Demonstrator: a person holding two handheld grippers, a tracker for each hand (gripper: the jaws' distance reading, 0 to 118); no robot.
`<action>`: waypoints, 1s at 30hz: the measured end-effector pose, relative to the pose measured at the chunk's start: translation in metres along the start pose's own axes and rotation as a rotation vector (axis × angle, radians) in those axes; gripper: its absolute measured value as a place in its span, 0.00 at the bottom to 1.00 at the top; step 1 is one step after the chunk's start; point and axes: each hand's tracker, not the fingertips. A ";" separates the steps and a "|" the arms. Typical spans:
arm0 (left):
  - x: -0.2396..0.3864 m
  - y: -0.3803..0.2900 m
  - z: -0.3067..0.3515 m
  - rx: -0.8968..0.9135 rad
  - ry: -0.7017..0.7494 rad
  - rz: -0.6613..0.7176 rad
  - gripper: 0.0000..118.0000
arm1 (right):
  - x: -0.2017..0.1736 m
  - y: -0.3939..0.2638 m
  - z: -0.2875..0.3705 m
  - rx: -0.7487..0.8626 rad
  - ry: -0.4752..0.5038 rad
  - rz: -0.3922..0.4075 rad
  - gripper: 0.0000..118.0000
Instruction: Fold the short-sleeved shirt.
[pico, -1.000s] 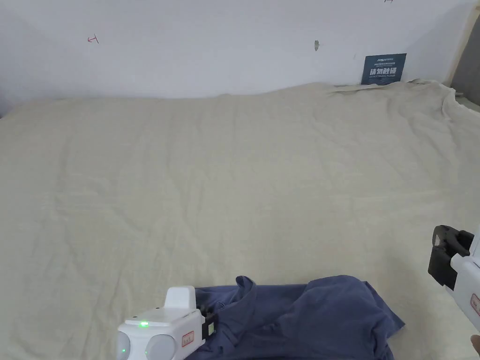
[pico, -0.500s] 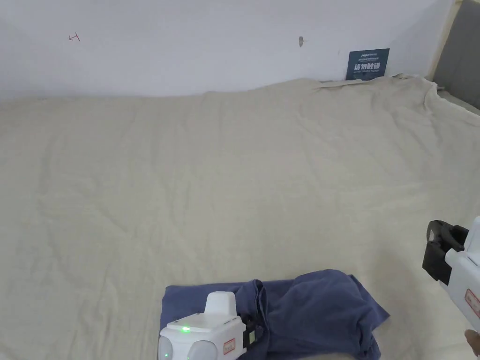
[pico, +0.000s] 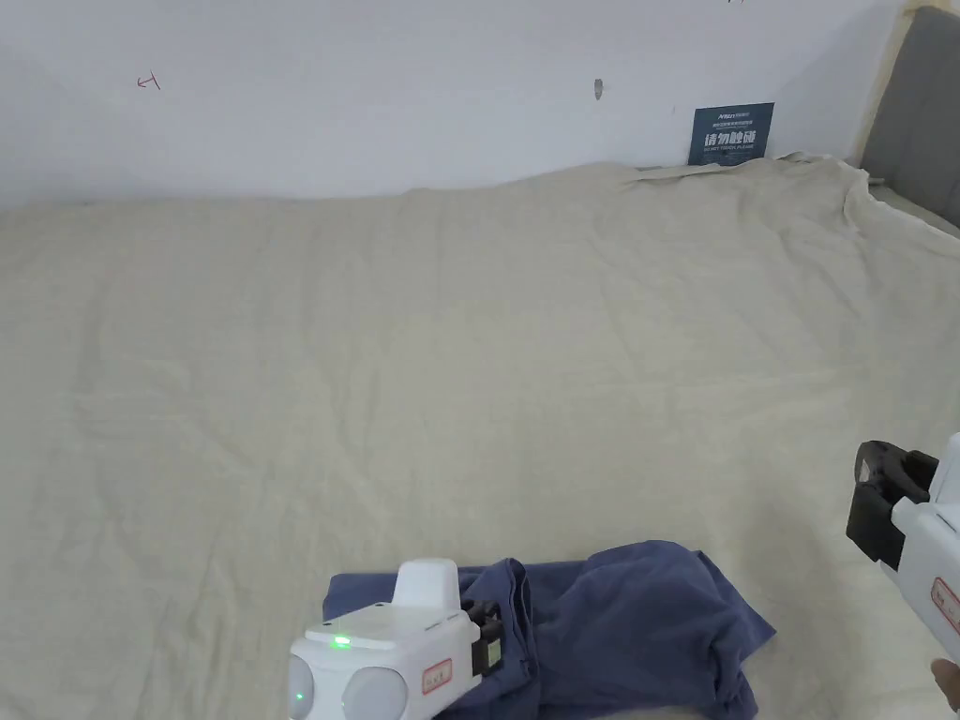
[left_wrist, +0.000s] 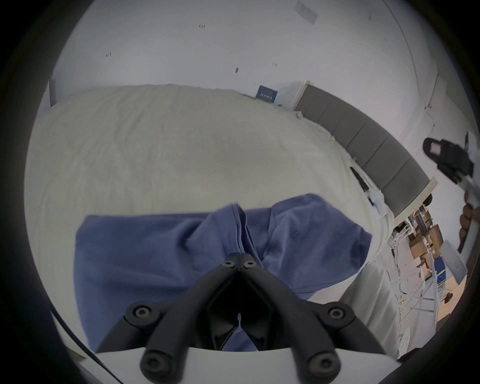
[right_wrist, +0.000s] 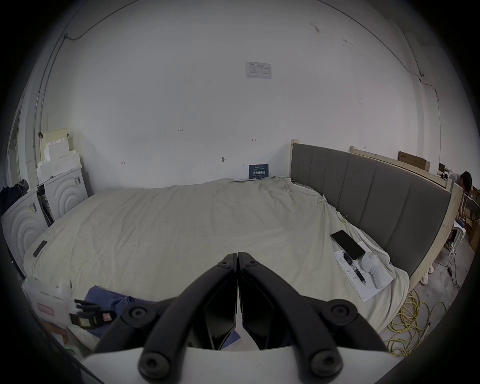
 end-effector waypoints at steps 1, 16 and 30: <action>-0.004 0.006 0.007 0.003 -0.002 -0.008 0.00 | -0.001 0.001 0.000 0.001 0.001 0.002 0.00; -0.115 0.034 0.061 -0.076 0.044 0.178 0.20 | -0.011 0.007 -0.003 0.012 0.021 0.013 0.00; -0.179 0.009 0.015 -0.186 -0.123 0.346 0.78 | -0.015 0.002 -0.008 -0.022 0.016 0.022 0.00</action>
